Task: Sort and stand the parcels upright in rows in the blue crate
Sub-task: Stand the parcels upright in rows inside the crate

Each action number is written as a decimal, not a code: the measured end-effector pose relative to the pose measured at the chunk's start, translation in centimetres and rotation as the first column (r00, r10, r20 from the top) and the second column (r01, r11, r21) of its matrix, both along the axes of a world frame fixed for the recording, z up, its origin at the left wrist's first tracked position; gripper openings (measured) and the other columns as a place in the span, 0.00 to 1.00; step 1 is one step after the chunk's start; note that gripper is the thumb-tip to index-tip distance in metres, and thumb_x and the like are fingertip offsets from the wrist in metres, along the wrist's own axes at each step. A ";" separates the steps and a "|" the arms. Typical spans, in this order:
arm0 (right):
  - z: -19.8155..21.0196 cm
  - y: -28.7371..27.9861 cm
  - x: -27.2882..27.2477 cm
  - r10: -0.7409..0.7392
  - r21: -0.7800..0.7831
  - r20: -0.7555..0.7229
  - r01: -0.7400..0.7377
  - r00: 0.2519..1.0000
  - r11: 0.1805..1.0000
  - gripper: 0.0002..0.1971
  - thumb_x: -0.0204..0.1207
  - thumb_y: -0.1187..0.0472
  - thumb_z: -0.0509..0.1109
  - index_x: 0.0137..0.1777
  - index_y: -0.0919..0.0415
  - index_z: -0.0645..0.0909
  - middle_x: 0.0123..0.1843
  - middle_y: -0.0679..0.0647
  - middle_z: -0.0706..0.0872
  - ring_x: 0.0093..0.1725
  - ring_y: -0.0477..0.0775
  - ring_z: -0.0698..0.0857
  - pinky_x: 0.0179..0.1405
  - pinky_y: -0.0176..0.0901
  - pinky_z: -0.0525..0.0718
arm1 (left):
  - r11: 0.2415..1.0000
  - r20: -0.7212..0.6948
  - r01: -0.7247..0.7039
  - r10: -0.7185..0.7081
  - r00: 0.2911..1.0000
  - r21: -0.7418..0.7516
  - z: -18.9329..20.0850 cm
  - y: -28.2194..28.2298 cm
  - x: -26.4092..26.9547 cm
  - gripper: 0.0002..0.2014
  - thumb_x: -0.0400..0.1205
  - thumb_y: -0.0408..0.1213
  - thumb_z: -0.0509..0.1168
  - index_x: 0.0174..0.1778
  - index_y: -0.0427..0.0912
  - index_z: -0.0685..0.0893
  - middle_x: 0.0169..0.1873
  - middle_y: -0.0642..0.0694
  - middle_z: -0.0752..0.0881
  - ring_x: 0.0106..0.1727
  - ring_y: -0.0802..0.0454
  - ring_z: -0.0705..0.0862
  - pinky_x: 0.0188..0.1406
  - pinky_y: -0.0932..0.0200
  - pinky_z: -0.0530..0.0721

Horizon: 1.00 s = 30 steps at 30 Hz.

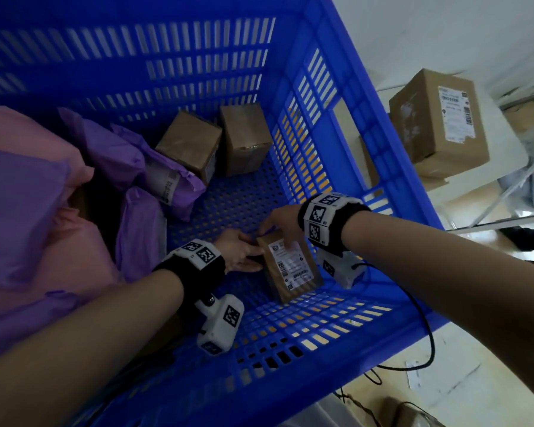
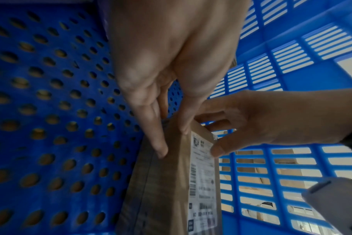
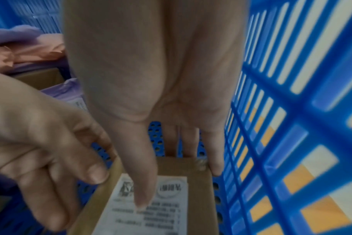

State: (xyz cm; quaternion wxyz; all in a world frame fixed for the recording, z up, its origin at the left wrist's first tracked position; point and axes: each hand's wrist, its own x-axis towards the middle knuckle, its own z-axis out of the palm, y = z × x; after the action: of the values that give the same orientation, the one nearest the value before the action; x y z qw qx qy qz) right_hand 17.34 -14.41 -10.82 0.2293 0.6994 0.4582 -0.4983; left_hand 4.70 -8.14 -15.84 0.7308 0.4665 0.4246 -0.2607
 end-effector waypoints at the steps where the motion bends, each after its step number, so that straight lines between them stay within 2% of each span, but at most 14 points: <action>1: 0.0 0.0 0.1 0.001 0.001 -0.003 -0.001 1.000 1.000 0.37 0.72 0.69 0.74 0.80 0.58 0.64 0.76 0.58 0.74 0.71 0.58 0.77 0.59 0.45 0.78 | 1.000 0.007 0.018 -0.018 1.000 0.013 0.0 -0.1 0.1 0.07 0.80 0.24 0.66 0.53 0.33 0.80 0.39 0.41 0.86 0.35 0.45 0.85 0.31 0.59 0.89; 3: -0.1 -0.2 0.4 -0.004 0.004 -0.001 0.004 1.000 1.000 0.36 0.72 0.69 0.73 0.80 0.58 0.65 0.75 0.58 0.75 0.70 0.58 0.78 0.54 0.44 0.77 | 0.998 0.008 0.046 -0.046 0.999 0.030 0.1 -0.3 0.2 0.04 0.81 0.24 0.65 0.46 0.37 0.79 0.37 0.42 0.84 0.32 0.49 0.85 0.30 0.62 0.88; 4: -0.1 -0.3 0.5 -0.005 0.008 0.001 0.005 1.000 1.000 0.35 0.73 0.69 0.73 0.80 0.57 0.66 0.75 0.58 0.75 0.70 0.58 0.78 0.52 0.44 0.77 | 0.997 0.003 0.054 -0.054 0.999 0.047 0.2 -0.4 0.3 0.07 0.81 0.24 0.65 0.42 0.39 0.78 0.35 0.42 0.83 0.31 0.51 0.84 0.27 0.64 0.87; 6: -0.3 -0.3 0.7 -0.006 0.022 0.006 0.006 1.000 1.000 0.34 0.73 0.67 0.73 0.79 0.58 0.66 0.75 0.58 0.76 0.69 0.58 0.78 0.55 0.45 0.79 | 0.990 -0.002 0.071 -0.072 0.997 0.121 0.9 0.0 0.5 0.10 0.80 0.23 0.65 0.41 0.43 0.75 0.35 0.41 0.82 0.32 0.52 0.81 0.22 0.68 0.83; 8: -0.2 -0.1 1.1 -0.045 0.057 0.030 0.043 0.999 0.997 0.34 0.74 0.67 0.73 0.79 0.59 0.66 0.76 0.59 0.75 0.70 0.58 0.78 0.60 0.46 0.79 | 0.968 0.029 0.097 -0.106 0.994 0.231 1.5 0.8 1.0 0.09 0.79 0.24 0.66 0.50 0.40 0.76 0.42 0.38 0.81 0.35 0.51 0.80 0.19 0.69 0.81; 11: 0.8 1.0 2.4 -0.233 0.235 0.074 0.210 0.970 0.949 0.33 0.73 0.65 0.74 0.77 0.64 0.67 0.73 0.59 0.77 0.70 0.58 0.79 0.61 0.44 0.78 | 0.919 0.102 0.019 -0.065 0.993 0.395 3.0 3.0 2.2 0.16 0.79 0.26 0.67 0.63 0.30 0.78 0.44 0.38 0.81 0.36 0.47 0.80 0.22 0.66 0.80; 13: 1.2 1.9 3.4 -0.405 0.415 0.047 0.351 0.913 0.839 0.26 0.73 0.64 0.74 0.71 0.64 0.74 0.63 0.61 0.82 0.62 0.57 0.82 0.54 0.43 0.78 | 0.881 0.140 -0.058 -0.010 0.990 0.469 4.1 4.7 3.2 0.17 0.80 0.29 0.67 0.65 0.32 0.78 0.47 0.39 0.82 0.42 0.47 0.82 0.36 0.59 0.86; 15: 1.1 3.2 4.0 -0.578 0.584 -0.064 0.500 0.813 0.639 0.18 0.73 0.64 0.71 0.63 0.65 0.81 0.56 0.62 0.86 0.57 0.58 0.85 0.53 0.44 0.81 | 0.861 0.167 -0.116 0.037 0.985 0.495 5.1 6.1 3.9 0.18 0.81 0.32 0.66 0.67 0.35 0.77 0.52 0.39 0.82 0.48 0.47 0.82 0.56 0.49 0.85; 17: 1.0 4.4 4.4 -0.696 0.681 -0.159 0.588 0.700 0.436 0.15 0.73 0.65 0.69 0.60 0.66 0.82 0.57 0.65 0.87 0.58 0.62 0.85 0.58 0.50 0.83 | 0.853 0.189 -0.138 0.047 0.981 0.504 5.7 7.1 4.6 0.20 0.81 0.34 0.67 0.70 0.38 0.75 0.60 0.38 0.81 0.53 0.47 0.82 0.63 0.48 0.81; 18: 1.0 5.0 4.5 -0.731 0.713 -0.178 0.598 0.659 0.366 0.15 0.73 0.64 0.69 0.59 0.66 0.81 0.57 0.66 0.87 0.58 0.63 0.85 0.59 0.52 0.83 | 0.852 0.202 -0.149 0.052 0.978 0.501 5.9 7.4 4.9 0.22 0.81 0.34 0.67 0.71 0.38 0.74 0.65 0.38 0.79 0.59 0.46 0.81 0.65 0.48 0.79; 20: 1.2 5.8 5.0 -0.780 0.761 -0.165 0.581 0.603 0.288 0.15 0.73 0.63 0.68 0.59 0.65 0.78 0.59 0.66 0.84 0.59 0.65 0.83 0.59 0.54 0.82 | 0.857 0.217 -0.169 0.068 0.974 0.486 6.2 7.8 5.6 0.25 0.81 0.34 0.67 0.75 0.39 0.71 0.71 0.37 0.75 0.70 0.43 0.76 0.69 0.49 0.77; 22: 1.3 6.3 5.7 -0.812 0.789 -0.090 0.539 0.577 0.295 0.16 0.74 0.64 0.66 0.62 0.64 0.75 0.64 0.65 0.78 0.63 0.66 0.80 0.61 0.52 0.78 | 0.863 0.222 -0.172 0.072 0.972 0.475 6.4 8.1 6.4 0.27 0.82 0.33 0.66 0.77 0.40 0.67 0.75 0.36 0.72 0.74 0.42 0.73 0.72 0.49 0.75; 25: 1.0 6.9 6.3 -0.785 0.796 -0.015 0.482 0.619 0.365 0.22 0.74 0.65 0.68 0.67 0.65 0.70 0.70 0.66 0.70 0.69 0.67 0.74 0.66 0.53 0.75 | 0.871 0.227 -0.187 0.090 0.970 0.454 6.6 8.3 7.7 0.29 0.83 0.33 0.63 0.80 0.40 0.62 0.78 0.37 0.68 0.77 0.42 0.70 0.74 0.50 0.73; 30: 0.7 7.4 7.1 -0.773 0.697 -0.122 0.608 0.623 0.380 0.32 0.76 0.60 0.70 0.76 0.65 0.60 0.73 0.68 0.71 0.69 0.68 0.76 0.64 0.55 0.78 | 0.884 0.222 -0.216 0.132 0.966 0.414 6.0 8.4 8.7 0.28 0.85 0.33 0.61 0.81 0.40 0.61 0.75 0.40 0.72 0.75 0.43 0.72 0.75 0.51 0.71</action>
State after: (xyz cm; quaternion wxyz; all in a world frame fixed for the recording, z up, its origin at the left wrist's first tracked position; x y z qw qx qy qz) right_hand 24.46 -7.03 -10.13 -0.2250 0.9077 0.2404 -0.2601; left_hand 13.37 0.24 -9.86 0.6655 0.5999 0.4415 -0.0476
